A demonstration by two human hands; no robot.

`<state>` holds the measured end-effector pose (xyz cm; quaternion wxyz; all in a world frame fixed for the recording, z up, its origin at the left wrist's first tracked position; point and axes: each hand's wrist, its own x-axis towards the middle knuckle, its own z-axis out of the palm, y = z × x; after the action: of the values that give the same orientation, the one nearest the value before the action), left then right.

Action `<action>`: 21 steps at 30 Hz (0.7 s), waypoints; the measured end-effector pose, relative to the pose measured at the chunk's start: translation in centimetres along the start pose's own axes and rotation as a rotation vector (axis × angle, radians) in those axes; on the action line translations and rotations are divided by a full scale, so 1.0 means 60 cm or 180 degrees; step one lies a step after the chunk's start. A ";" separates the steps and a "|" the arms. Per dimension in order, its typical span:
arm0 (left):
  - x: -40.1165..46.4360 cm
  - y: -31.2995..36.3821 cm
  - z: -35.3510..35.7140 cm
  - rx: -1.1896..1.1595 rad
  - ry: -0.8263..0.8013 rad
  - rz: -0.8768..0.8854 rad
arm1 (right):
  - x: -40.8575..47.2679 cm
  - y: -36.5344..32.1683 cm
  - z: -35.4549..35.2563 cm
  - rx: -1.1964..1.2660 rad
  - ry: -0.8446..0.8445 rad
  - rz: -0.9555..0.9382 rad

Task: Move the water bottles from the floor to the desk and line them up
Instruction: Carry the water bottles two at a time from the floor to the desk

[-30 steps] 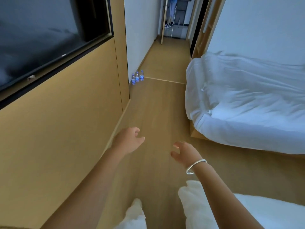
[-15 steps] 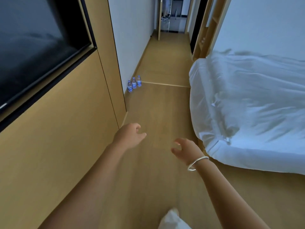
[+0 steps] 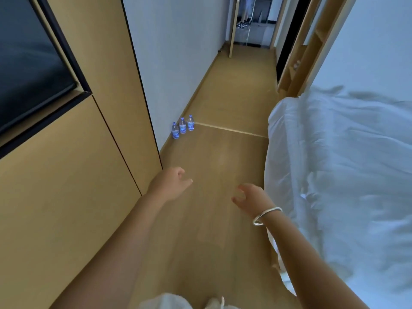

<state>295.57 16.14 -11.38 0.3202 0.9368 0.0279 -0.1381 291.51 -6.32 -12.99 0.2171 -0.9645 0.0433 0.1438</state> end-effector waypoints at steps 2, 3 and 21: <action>0.063 0.006 0.001 -0.0040 0.0083 -0.0038 | 0.064 0.002 -0.022 0.0020 -0.0086 -0.0019; 0.094 0.008 0.002 -0.0083 0.0087 -0.0059 | 0.094 0.002 -0.031 0.0007 -0.0138 -0.0027; 0.749 0.115 -0.102 -0.0302 0.0039 0.0075 | 0.699 -0.058 -0.198 0.0043 -0.0225 -0.0014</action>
<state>341.17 12.78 -15.10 0.3658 0.9216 0.0252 -0.1272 335.15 -9.22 -13.73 0.2253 -0.9575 0.0345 0.1770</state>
